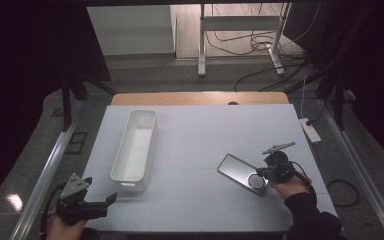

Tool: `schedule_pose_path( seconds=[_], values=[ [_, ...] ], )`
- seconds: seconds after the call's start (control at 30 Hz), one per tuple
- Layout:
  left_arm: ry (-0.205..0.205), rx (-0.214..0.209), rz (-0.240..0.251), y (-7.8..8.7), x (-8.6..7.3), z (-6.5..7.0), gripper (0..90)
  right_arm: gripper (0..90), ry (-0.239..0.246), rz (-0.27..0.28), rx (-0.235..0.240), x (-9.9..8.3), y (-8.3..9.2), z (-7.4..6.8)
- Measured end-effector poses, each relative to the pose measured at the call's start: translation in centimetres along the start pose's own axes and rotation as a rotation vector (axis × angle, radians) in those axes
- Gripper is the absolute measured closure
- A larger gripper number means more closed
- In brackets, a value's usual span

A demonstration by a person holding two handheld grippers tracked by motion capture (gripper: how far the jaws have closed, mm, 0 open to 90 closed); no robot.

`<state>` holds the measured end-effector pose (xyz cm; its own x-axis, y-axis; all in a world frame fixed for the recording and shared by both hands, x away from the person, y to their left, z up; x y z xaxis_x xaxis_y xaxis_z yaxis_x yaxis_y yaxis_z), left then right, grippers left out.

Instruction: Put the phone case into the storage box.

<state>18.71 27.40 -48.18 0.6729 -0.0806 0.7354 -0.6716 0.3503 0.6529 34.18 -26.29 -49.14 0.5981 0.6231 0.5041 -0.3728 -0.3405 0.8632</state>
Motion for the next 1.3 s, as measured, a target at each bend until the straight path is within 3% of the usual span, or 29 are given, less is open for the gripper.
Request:
schedule_pose_path(
  seconds=[0.53, 1.3],
  values=[
    [-0.003, 0.001, -0.002, 0.0, 0.0, 0.1, 2.6, 90.0, -0.035, -0.034, -0.035, -0.7, -0.8, 1.6],
    [-0.005, 0.004, -0.007, -0.1, 0.1, 0.1, 2.9, 90.0, -0.061, 0.004, -0.064, 1.4, -2.5, 3.4]
  ],
)
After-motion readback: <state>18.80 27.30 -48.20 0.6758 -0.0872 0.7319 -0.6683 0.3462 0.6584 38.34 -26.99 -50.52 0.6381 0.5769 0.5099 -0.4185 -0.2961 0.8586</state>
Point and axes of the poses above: each handheld gripper's, and its own axes: y roughly backward along the jaws, x roughly out of its top, z roughly to its right, the point moved 1 cm from there along -y, roughly forward along the jaws, and after that the axes turned 10 degrees about y, right-handed, at the moved point
